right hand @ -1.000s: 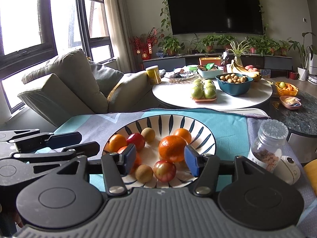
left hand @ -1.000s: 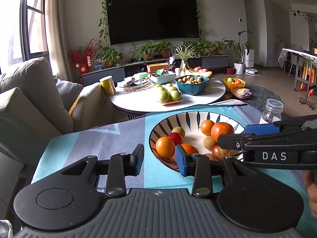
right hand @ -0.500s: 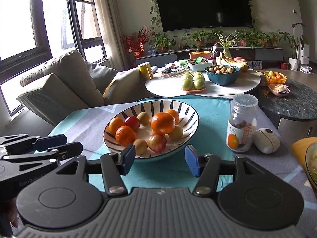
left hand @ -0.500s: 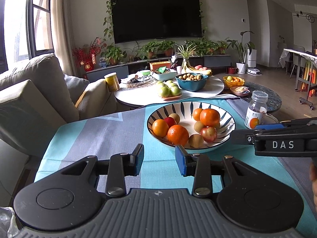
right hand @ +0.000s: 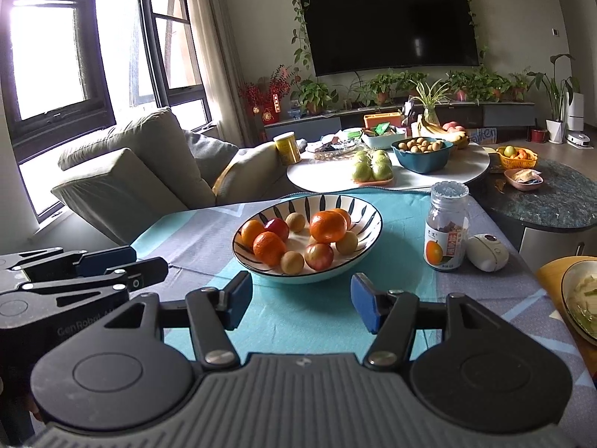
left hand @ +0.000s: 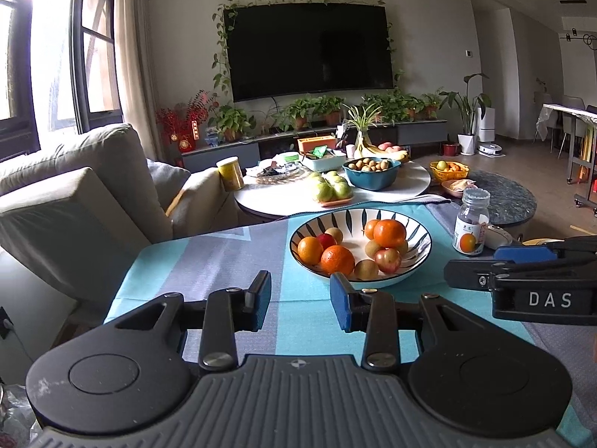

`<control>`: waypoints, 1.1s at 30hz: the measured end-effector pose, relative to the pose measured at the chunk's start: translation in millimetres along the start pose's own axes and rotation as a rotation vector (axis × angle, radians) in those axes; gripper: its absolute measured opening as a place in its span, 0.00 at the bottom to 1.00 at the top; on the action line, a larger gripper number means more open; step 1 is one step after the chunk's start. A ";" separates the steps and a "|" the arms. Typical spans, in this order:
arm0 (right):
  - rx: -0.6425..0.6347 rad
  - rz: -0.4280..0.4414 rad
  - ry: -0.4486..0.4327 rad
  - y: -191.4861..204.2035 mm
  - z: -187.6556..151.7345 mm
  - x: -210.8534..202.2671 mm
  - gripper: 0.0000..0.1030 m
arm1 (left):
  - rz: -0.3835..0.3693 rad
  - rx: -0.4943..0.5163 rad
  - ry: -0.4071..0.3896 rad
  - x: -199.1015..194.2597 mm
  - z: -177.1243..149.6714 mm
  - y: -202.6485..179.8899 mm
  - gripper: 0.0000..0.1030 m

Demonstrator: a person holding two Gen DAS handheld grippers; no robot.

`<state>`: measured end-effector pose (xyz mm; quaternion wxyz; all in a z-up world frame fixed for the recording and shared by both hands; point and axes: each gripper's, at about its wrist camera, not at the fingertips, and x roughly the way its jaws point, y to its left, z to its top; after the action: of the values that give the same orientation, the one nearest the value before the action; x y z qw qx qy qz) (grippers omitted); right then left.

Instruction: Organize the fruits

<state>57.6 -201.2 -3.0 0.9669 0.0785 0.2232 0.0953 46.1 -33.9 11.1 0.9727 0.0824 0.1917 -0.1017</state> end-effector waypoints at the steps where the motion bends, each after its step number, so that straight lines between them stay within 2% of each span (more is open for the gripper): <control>1: -0.003 0.000 -0.003 0.7 -0.8 -1.8 0.76 | 0.001 -0.002 -0.002 -2.8 -0.1 -0.2 0.32; 16: 0.009 0.015 -0.008 6.6 -8.2 -17.4 0.76 | 0.016 -0.009 0.011 -20.4 -4.3 -6.1 0.32; 22: 0.005 0.015 -0.018 10.9 -11.0 -21.8 0.76 | 0.057 0.015 0.015 -20.9 -6.9 -11.2 0.32; 33: 0.002 0.016 -0.013 12.6 -9.8 -19.7 0.76 | 0.051 0.003 0.028 -19.7 -7.7 -10.0 0.32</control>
<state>34.0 -192.2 -1.0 0.9675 0.0817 0.2163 0.1021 23.2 -38.7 10.5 0.9721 0.0903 0.2029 -0.0758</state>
